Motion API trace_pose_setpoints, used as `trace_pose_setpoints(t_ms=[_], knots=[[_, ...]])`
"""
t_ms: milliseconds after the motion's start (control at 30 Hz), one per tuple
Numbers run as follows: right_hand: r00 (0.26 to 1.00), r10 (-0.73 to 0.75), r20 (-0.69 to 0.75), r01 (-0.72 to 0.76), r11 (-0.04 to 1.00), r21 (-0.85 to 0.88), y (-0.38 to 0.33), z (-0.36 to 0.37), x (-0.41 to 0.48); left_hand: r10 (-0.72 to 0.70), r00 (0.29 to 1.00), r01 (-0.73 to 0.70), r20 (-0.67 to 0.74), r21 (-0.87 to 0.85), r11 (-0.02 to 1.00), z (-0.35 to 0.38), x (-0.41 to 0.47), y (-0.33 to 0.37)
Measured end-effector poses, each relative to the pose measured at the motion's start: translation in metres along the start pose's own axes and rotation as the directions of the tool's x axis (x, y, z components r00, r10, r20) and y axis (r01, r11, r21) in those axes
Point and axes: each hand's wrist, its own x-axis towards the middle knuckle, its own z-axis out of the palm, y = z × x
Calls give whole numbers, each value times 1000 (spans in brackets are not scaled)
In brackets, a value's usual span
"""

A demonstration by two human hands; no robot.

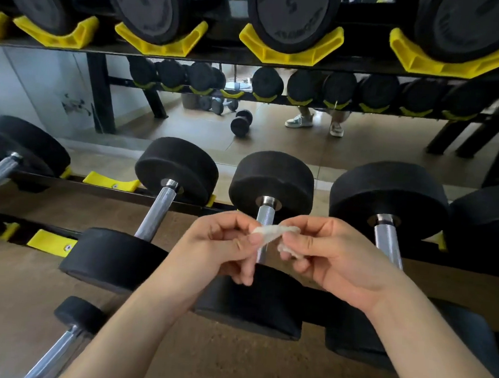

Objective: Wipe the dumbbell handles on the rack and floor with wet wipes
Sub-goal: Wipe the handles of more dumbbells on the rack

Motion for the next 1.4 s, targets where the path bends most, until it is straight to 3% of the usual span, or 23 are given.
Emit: trace_pose_setpoints(t_ms=[133,233,333,400,533,633,700,833,967,1033,1133,1233,1333,1400], knots=[[992,-54,-110,59,997,49,9,17,24,13,1000,-14,2,150,989,-28,16,2],[961,-103,-256,97,995,-34,14,24,42,70,995,-50,-68,255,966,-37,33,-5],[895,-227,-384,50,907,-419,12,27,49,-3,997,7,-81,44,999,-40,46,-10],[894,-264,-361,61,872,-486,8,31,51,-71,996,63,-58,-126,990,-43,54,-10],[958,-147,-247,95,973,-210,-1,34,55,-125,992,116,-13,-288,951,-53,72,-12],[960,-87,-265,99,995,32,-7,30,59,-143,983,178,119,-378,909,-58,78,-11],[950,-71,-303,102,991,87,-10,27,60,-147,971,212,190,-391,895,-65,83,-16],[899,-48,-436,122,982,142,-5,23,69,-162,973,200,163,-251,947,-81,100,-27],[799,5,-601,166,959,229,9,21,89,-80,991,76,109,40,996,-79,103,-30],[736,-23,-677,137,984,115,13,21,100,-30,997,14,74,204,979,-76,102,-36],[688,-157,-709,-75,956,-285,20,17,115,4,998,-38,63,544,838,-77,106,-54],[710,-251,-658,-244,789,-564,31,10,113,-45,994,-33,103,647,761,-71,106,-65],[771,-343,-536,-287,565,-773,36,13,103,-40,995,-33,89,689,724,-68,105,-70],[773,-416,-479,-280,454,-846,36,14,102,-65,994,-12,87,678,735,-67,103,-68]])
